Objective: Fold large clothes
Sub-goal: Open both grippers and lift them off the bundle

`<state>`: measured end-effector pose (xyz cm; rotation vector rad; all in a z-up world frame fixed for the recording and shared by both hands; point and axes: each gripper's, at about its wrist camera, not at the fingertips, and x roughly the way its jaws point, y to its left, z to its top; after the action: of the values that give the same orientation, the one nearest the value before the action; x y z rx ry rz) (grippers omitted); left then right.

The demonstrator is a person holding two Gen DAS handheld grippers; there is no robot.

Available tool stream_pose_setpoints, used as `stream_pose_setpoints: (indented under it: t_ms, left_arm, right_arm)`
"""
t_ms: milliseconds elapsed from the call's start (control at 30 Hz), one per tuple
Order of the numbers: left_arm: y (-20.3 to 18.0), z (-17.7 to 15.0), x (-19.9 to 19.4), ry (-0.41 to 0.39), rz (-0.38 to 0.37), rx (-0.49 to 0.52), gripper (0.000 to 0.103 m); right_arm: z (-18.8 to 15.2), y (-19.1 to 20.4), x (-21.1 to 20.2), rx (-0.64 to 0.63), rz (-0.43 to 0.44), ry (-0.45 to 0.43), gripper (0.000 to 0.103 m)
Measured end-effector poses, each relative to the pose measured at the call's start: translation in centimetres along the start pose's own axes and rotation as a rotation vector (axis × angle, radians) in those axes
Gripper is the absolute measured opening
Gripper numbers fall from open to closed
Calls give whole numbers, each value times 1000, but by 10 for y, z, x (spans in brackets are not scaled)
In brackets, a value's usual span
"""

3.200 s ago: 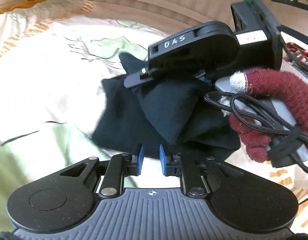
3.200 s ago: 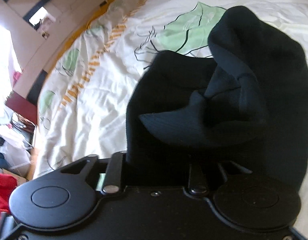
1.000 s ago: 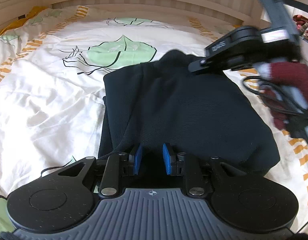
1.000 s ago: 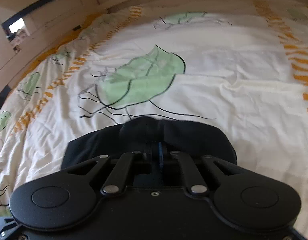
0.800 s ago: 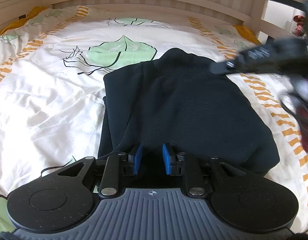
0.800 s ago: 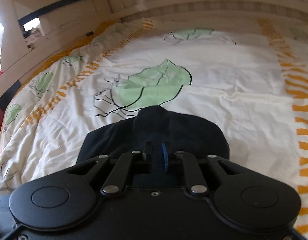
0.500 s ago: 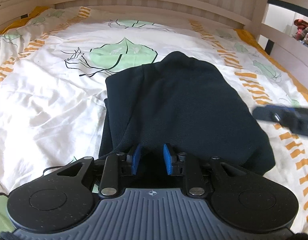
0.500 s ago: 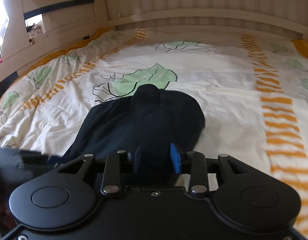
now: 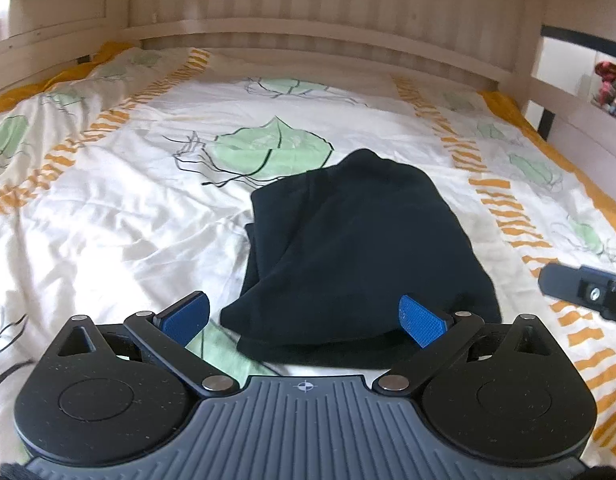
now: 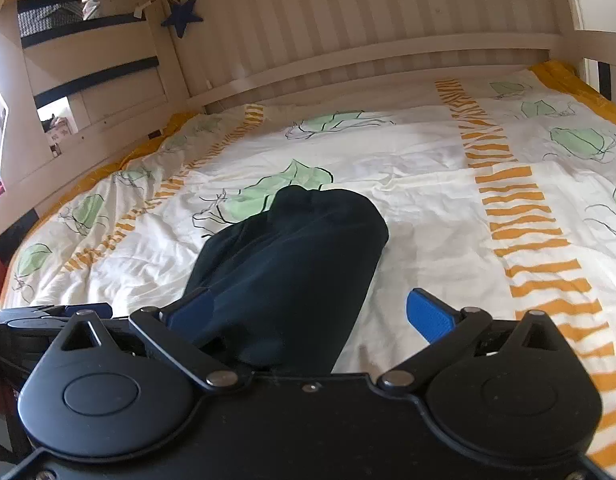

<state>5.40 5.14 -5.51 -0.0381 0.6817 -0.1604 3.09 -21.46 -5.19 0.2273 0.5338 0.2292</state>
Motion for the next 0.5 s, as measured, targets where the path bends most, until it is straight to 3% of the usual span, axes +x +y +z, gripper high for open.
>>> stream_pose_setpoints:
  t_ms: [267,500]
  left_arm:
    - [-9,0,-23,53,104,-3,102]
    - [-20,-10,-40,45,115,-4,102]
  right_arm:
    - [-15,10,-26,-10,-82,23,103]
    - [-25,9,-45,32,-105,41,103]
